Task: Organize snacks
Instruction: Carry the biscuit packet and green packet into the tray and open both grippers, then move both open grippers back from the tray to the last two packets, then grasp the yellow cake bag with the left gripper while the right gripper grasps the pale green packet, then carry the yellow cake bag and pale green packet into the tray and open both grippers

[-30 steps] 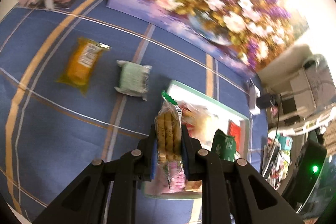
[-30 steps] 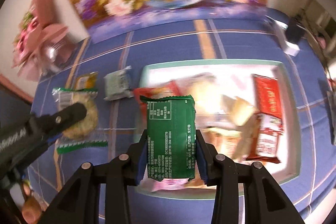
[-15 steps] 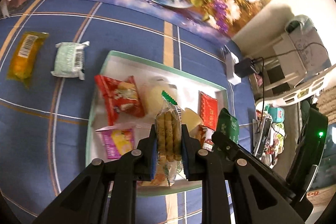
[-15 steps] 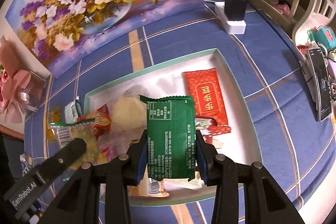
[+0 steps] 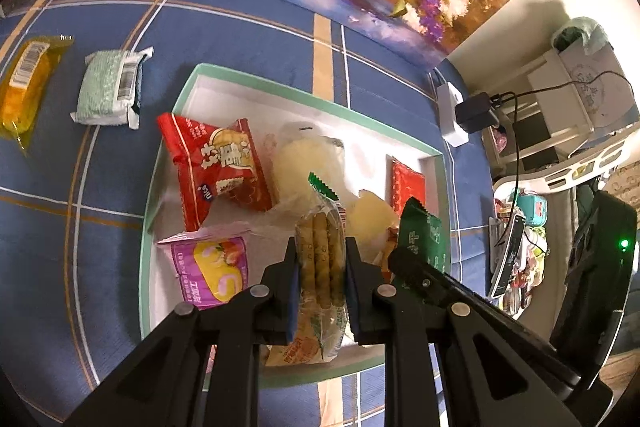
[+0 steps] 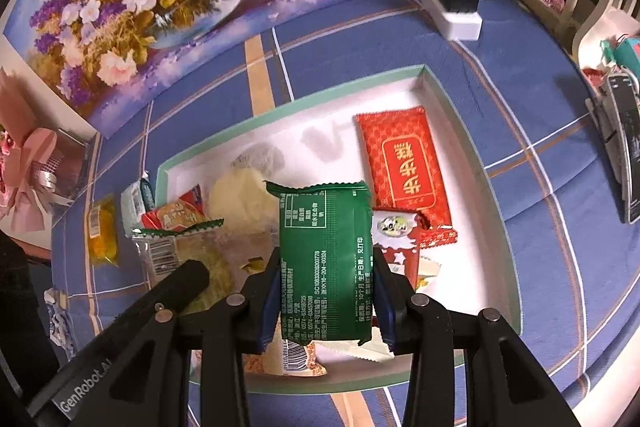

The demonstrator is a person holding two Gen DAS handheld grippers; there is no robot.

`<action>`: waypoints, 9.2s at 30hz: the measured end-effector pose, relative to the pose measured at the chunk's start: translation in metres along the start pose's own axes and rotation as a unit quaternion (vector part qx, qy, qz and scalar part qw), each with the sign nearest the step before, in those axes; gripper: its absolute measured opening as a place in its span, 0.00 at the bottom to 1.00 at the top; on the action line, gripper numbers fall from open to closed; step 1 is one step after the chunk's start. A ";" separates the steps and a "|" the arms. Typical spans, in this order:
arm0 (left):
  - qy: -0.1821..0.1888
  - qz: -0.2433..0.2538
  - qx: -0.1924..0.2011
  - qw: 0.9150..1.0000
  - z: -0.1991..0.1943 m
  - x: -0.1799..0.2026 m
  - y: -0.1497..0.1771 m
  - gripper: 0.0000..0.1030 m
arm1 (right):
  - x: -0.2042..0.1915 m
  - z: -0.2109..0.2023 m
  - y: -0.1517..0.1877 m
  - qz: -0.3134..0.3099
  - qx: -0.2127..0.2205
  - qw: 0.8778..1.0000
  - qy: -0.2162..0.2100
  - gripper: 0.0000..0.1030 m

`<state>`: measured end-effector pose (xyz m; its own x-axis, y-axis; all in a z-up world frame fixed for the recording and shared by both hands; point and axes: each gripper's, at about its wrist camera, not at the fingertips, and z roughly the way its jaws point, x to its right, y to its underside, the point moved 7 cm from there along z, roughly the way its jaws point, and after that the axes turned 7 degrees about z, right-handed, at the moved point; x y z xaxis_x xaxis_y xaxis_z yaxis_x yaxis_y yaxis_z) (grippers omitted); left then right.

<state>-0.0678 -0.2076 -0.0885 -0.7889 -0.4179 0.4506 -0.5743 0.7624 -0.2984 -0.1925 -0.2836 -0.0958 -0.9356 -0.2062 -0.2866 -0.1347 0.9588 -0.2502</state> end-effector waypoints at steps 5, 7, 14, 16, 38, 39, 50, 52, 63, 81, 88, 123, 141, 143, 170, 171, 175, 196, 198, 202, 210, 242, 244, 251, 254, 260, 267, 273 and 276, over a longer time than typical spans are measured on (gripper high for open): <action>0.007 -0.011 -0.002 1.000 0.003 -0.005 0.000 0.19 | -0.001 0.011 0.004 -0.004 -0.011 1.000 0.003 0.41; 0.003 -0.015 -0.008 1.000 0.006 -0.009 0.002 0.20 | -0.003 0.012 0.003 -0.011 -0.009 1.000 0.006 0.41; -0.010 -0.027 -0.021 0.999 0.013 -0.018 0.006 0.20 | -0.006 0.012 0.004 -0.018 -0.009 1.000 0.014 0.43; -0.013 -0.029 -0.022 0.999 0.012 -0.020 0.007 0.20 | -0.009 0.012 0.005 -0.019 -0.011 1.000 0.008 0.43; -0.057 -0.014 0.010 0.998 -0.039 -0.022 -0.010 0.34 | -0.018 -0.026 -0.005 -0.023 0.031 0.999 -0.013 0.43; -0.063 -0.018 0.013 0.998 -0.041 -0.026 -0.011 0.36 | -0.019 -0.026 -0.005 -0.023 0.030 0.999 -0.013 0.43; -0.246 -0.028 0.051 0.968 -0.077 -0.095 -0.023 0.60 | -0.038 -0.023 0.004 -0.060 0.026 0.998 -0.003 0.51; -0.265 -0.024 0.057 0.962 -0.083 -0.100 -0.025 0.64 | -0.046 -0.022 0.007 -0.073 0.027 0.997 -0.003 0.52; -0.308 -0.016 0.075 0.948 -0.096 -0.114 -0.028 0.84 | -0.062 -0.021 0.012 -0.096 0.041 0.995 -0.005 0.81; -0.312 -0.024 0.088 0.946 -0.101 -0.119 -0.030 0.96 | -0.061 -0.023 0.010 -0.085 0.050 0.995 -0.013 1.00; -0.309 -0.032 0.089 0.946 -0.105 -0.127 -0.031 0.96 | -0.064 -0.019 0.012 -0.090 0.046 0.995 -0.009 1.00; -0.264 -0.180 0.107 0.941 -0.150 -0.257 -0.023 0.96 | -0.204 0.015 0.056 -0.194 0.048 0.977 -0.070 1.00; -0.225 -0.118 0.099 0.962 -0.090 -0.248 -0.080 0.91 | -0.246 0.072 0.033 -0.208 0.059 0.974 -0.064 0.85; -0.223 -0.116 0.087 0.964 -0.078 -0.249 -0.081 0.87 | -0.248 0.079 0.032 -0.209 0.055 0.974 -0.062 0.82; -0.218 -0.130 0.060 0.965 -0.045 -0.264 -0.076 0.44 | -0.265 0.129 0.034 -0.254 0.062 0.965 -0.021 0.54; -0.218 -0.130 0.060 0.965 -0.045 -0.264 -0.076 0.43 | -0.266 0.129 0.034 -0.255 0.062 0.965 -0.020 0.54; -0.215 -0.137 0.064 0.965 -0.047 -0.265 -0.073 0.40 | -0.266 0.130 0.034 -0.258 0.068 0.964 -0.014 0.52; -0.220 -0.154 0.074 0.960 -0.087 -0.244 -0.069 0.39 | -0.262 0.084 0.039 -0.256 0.078 0.963 -0.016 0.50; -0.218 -0.152 0.076 0.961 -0.090 -0.237 -0.067 0.39 | -0.258 0.078 0.038 -0.249 0.077 0.965 -0.016 0.50; -0.217 -0.144 0.078 0.962 -0.094 -0.220 -0.062 0.39 | -0.251 0.063 0.040 -0.241 0.078 0.967 -0.018 0.50; -0.216 -0.122 0.082 0.965 -0.108 -0.186 -0.043 0.39 | -0.227 0.023 0.044 -0.220 0.084 0.972 -0.020 0.50; -0.192 -0.058 0.099 0.975 -0.131 -0.106 0.033 0.39 | -0.131 -0.052 0.089 -0.163 0.096 0.982 -0.014 0.50; -0.194 -0.051 0.097 0.975 -0.129 -0.102 0.033 0.39 | -0.129 -0.052 0.089 -0.160 0.095 0.982 -0.015 0.50; -0.184 -0.027 0.076 0.980 -0.110 -0.084 0.034 0.39 | -0.112 -0.043 0.082 -0.138 0.075 0.988 -0.011 0.50; -0.175 -0.014 0.061 0.983 -0.096 -0.075 0.034 0.39 | -0.093 -0.041 0.073 -0.114 0.070 0.991 -0.006 0.50; -0.164 0.001 0.018 0.986 -0.060 -0.062 0.038 0.39 | -0.047 -0.038 0.055 -0.062 0.064 0.996 0.010 0.50; -0.163 -0.001 -0.015 0.986 -0.033 -0.063 0.042 0.39 | 0.000 -0.035 0.041 -0.003 0.054 0.998 0.019 0.50; -0.155 0.013 -0.022 0.988 -0.022 -0.054 0.043 0.39 | 0.026 -0.035 0.035 0.027 0.053 0.998 0.033 0.50; -0.137 0.016 -0.025 0.990 -0.018 -0.047 0.043 0.39 | 0.032 -0.033 0.035 0.031 0.044 0.998 0.039 0.50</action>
<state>-0.0516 -0.1464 -0.1072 -0.8406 -0.5054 0.1947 -0.5412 0.7982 -0.2646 -0.2379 -0.2499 -0.0837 -0.9642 -0.1278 -0.2324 -0.0496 0.9477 -0.3153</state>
